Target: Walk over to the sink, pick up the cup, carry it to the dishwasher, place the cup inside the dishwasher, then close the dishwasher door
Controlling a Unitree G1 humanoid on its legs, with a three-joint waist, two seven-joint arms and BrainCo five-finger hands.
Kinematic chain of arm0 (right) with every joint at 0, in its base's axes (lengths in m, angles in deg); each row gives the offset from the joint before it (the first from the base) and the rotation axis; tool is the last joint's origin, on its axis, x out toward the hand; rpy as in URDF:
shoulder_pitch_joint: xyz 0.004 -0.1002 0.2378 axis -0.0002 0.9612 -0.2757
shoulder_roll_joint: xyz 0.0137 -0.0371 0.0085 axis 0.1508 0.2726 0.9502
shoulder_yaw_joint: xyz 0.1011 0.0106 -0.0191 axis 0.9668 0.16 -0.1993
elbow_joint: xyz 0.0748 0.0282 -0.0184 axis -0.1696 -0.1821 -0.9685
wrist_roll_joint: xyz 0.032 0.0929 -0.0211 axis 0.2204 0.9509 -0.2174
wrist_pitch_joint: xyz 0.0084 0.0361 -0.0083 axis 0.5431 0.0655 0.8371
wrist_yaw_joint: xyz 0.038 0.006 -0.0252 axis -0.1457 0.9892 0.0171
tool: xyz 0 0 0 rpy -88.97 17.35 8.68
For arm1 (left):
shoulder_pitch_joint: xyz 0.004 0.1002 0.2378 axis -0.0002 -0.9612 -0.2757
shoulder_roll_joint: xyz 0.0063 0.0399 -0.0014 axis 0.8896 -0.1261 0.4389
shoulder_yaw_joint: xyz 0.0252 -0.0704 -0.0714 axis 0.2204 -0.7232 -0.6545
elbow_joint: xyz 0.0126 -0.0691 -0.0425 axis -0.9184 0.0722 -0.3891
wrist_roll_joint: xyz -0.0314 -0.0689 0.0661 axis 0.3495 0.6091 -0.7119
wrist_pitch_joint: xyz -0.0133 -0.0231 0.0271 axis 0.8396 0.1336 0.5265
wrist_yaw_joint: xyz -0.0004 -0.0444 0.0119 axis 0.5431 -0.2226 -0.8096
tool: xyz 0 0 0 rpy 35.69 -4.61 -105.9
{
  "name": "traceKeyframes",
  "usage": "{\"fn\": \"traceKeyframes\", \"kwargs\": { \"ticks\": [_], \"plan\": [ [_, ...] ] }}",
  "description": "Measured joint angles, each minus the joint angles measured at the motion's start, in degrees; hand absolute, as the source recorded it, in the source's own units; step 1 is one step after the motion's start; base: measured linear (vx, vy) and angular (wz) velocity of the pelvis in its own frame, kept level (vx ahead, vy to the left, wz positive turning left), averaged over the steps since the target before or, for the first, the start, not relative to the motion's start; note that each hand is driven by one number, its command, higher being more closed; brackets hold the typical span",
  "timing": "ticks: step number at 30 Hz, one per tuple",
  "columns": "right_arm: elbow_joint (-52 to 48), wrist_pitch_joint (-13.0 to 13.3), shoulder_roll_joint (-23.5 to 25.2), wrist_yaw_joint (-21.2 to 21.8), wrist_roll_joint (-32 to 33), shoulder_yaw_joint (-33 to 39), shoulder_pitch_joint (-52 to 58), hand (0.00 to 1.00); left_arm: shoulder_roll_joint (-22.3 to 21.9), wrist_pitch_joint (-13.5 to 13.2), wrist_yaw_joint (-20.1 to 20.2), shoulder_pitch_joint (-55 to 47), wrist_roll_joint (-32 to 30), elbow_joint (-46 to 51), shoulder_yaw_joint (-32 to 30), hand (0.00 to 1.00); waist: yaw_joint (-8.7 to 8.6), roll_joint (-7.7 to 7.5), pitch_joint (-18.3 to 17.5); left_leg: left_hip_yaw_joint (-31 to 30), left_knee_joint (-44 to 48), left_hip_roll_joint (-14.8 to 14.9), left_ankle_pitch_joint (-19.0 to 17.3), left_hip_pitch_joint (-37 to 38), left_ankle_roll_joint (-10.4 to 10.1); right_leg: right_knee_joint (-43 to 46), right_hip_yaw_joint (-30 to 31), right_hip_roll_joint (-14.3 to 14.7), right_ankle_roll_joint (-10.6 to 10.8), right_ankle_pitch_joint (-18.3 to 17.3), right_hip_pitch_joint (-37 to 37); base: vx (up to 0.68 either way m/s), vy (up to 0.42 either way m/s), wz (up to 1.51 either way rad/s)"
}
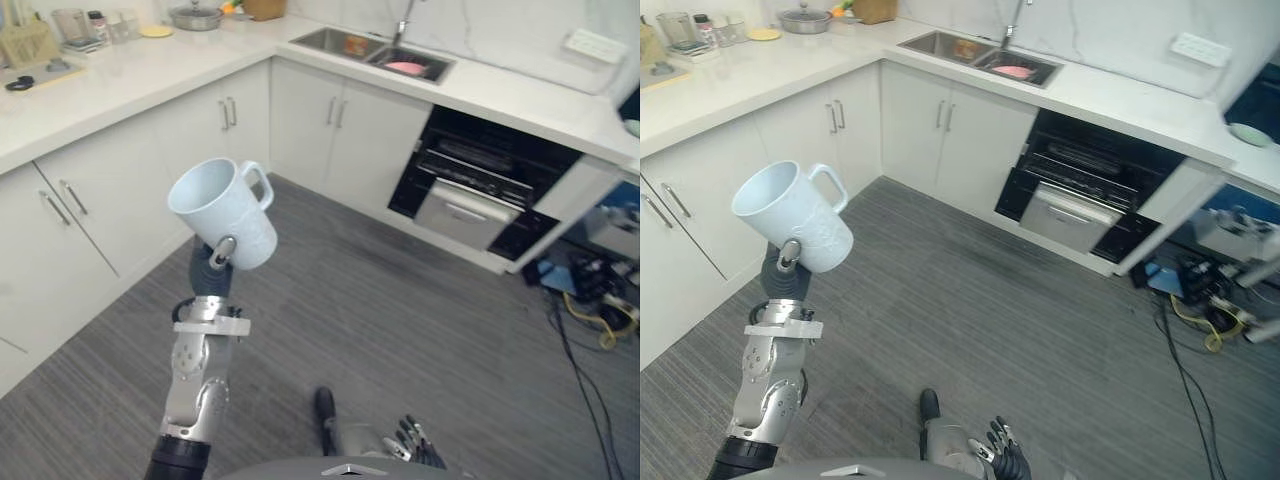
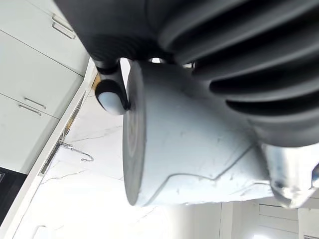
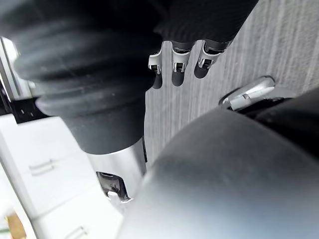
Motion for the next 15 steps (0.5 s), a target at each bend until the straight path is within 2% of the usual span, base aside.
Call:
{"fn": "traceKeyframes", "kwargs": {
  "ticks": [1, 2, 3, 4, 5, 6, 7, 8, 9, 10, 11, 12, 13, 14, 15],
  "plan": [
    [-1.1, -1.0, -2.4, 2.0, 0.8, -0.4, -0.1, 0.00, -1.7, -0.3, 1.0, -1.0, 0.1, -0.8, -0.2, 1.00, 0.31, 2.56, -0.2, -0.3, 1.5, 3.5, -2.9, 1.8, -1.3, 5.0, -2.3, 2.4, 2.5, -5.0, -0.2, 0.49, -0.410, 0.44],
    [-1.6, -1.4, -3.7, 1.9, 0.8, -0.9, -0.1, 0.00, -2.2, -0.3, 1.2, -1.4, 0.1, -0.7, -0.1, 1.00, 0.19, 3.15, -0.4, -0.3, 2.9, 4.3, -2.8, 1.9, -1.9, 7.4, -3.0, 3.1, 1.8, -7.6, -0.8, 0.47, -0.400, 0.09],
    [-1.6, -2.4, -4.6, 1.0, 1.0, -1.5, -1.3, 0.00, -2.3, -0.4, 1.6, -1.6, 0.3, -0.4, -0.2, 1.00, 0.79, 3.14, -0.3, -0.2, 6.1, 5.3, -1.7, 1.4, -2.5, 11.8, -3.5, 3.9, 0.7, -11.8, -2.1, 0.38, -0.392, -0.04],
    [-1.8, -3.6, -4.7, 0.8, 1.2, -2.5, -2.0, 0.00, -2.5, -0.5, 1.7, -2.1, 0.6, -0.4, -0.1, 1.00, 0.41, 3.77, -0.3, -0.4, 9.8, 6.6, -0.5, 1.1, -2.3, 13.7, -4.0, 5.3, 0.0, -15.2, -1.4, 0.37, -0.402, -0.16],
    [-2.1, -4.1, -5.1, 0.8, 1.1, -2.8, -2.1, 0.00, -3.0, -0.5, 1.7, -2.5, 0.6, -0.3, 0.0, 1.00, 0.11, 4.29, -0.5, -0.2, 12.6, 7.3, 0.7, 0.4, -1.7, 13.9, -4.2, 6.2, -0.3, -16.8, -0.7, 0.33, -0.387, -0.12],
    [-2.9, -5.1, -5.3, 0.6, 1.2, -2.4, -2.2, 0.00, -4.0, -0.5, 1.7, -3.4, 0.6, 0.4, 0.4, 1.00, -0.09, 5.15, -0.3, -0.2, 21.6, 9.1, 4.6, -2.6, -2.2, 13.3, -4.8, 7.6, -1.0, -18.7, 1.8, 0.37, -0.346, -0.11],
    [-4.4, -5.9, -5.4, -0.1, 1.8, -2.1, -1.4, 0.00, -5.0, -0.5, 2.0, -3.6, 0.6, 1.1, 1.1, 1.00, 0.22, 6.18, 0.3, -0.2, 34.5, 11.5, 13.7, -8.4, -2.4, 12.4, -6.1, 8.7, -2.2, -20.0, 5.2, 0.44, -0.372, -0.11],
    [-5.0, -6.1, -5.5, -0.4, 2.4, -2.1, -0.9, 0.00, -5.7, -0.5, 2.3, -4.1, 0.6, 1.4, 1.2, 1.00, 0.33, 6.36, 0.5, -0.2, 40.4, 12.7, 19.9, -11.6, -2.7, 11.7, -6.1, 9.6, -3.2, -20.6, 6.7, 0.46, -0.315, -0.11],
    [-5.8, -6.3, -5.9, -0.5, 3.0, -2.1, -0.2, 0.00, -5.8, -0.5, 2.5, -5.3, 0.6, 2.0, 1.6, 1.00, 0.51, 7.02, 0.7, -0.3, 51.2, 14.3, 24.3, -17.8, -2.0, 10.2, -5.6, 11.3, -4.5, -21.4, 10.1, 0.45, -0.289, -0.18],
    [-5.8, -5.9, -5.9, -0.5, 3.2, -2.1, 0.1, 0.00, -6.1, -0.5, 2.6, -6.6, 0.6, 2.4, 1.4, 1.00, 1.18, 7.09, 0.8, 0.8, 58.6, 13.9, 22.7, -22.8, -0.3, 7.5, -4.5, 11.9, -5.2, -21.9, 14.0, 0.38, -0.234, -0.24],
    [-5.8, -5.6, -5.8, -0.4, 3.3, -2.2, 0.2, 0.00, -6.0, -0.6, 2.7, -7.1, 0.6, 2.5, 1.1, 1.00, 1.78, 6.97, 0.7, 2.2, 60.0, 13.7, 21.5, -24.7, 0.4, 5.8, -3.8, 12.1, -5.8, -21.7, 16.2, 0.41, -0.219, -0.47],
    [-5.8, -4.6, -5.7, -0.1, 3.4, -2.4, 0.6, 0.00, -6.0, -1.0, 3.0, -7.8, 0.6, 2.6, 0.2, 1.00, 3.25, 6.57, 0.6, 5.9, 59.7, 13.5, 18.4, -28.3, 1.5, 2.0, -2.0, 12.1, -6.8, -21.0, 20.3, 0.43, -0.199, -0.55],
    [-5.9, -4.1, -5.6, 0.4, 3.5, -2.6, 0.7, 0.00, -6.1, -1.4, 3.4, -7.8, 0.7, 2.7, -0.2, 1.00, 3.98, 6.37, 0.5, 8.2, 56.8, 13.5, 16.2, -30.6, 1.6, -0.4, -1.0, 12.1, -6.5, -20.3, 22.7, 0.55, -0.206, -0.76],
    [-6.0, -3.7, -5.4, 1.9, 4.5, -2.6, 0.1, 0.00, -5.9, -1.9, 3.9, -7.7, 1.4, 3.1, -1.1, 1.00, 4.75, 6.20, 0.4, 12.1, 47.9, 13.4, 13.0, -32.8, 1.5, -2.7, 1.0, 12.2, -6.0, -19.8, 25.4, 0.37, -0.124, -0.57],
    [-6.1, -3.7, -5.4, 2.0, 4.6, -2.6, -0.1, 0.00, -5.9, -1.9, 3.9, -7.8, 1.4, 3.2, -1.3, 1.00, 4.92, 6.16, 0.4, 13.0, 45.4, 13.4, 12.5, -33.1, 1.4, -3.0, 1.5, 12.2, -6.0, -19.7, 25.8, 0.51, -0.091, -0.77]
  ]
}}
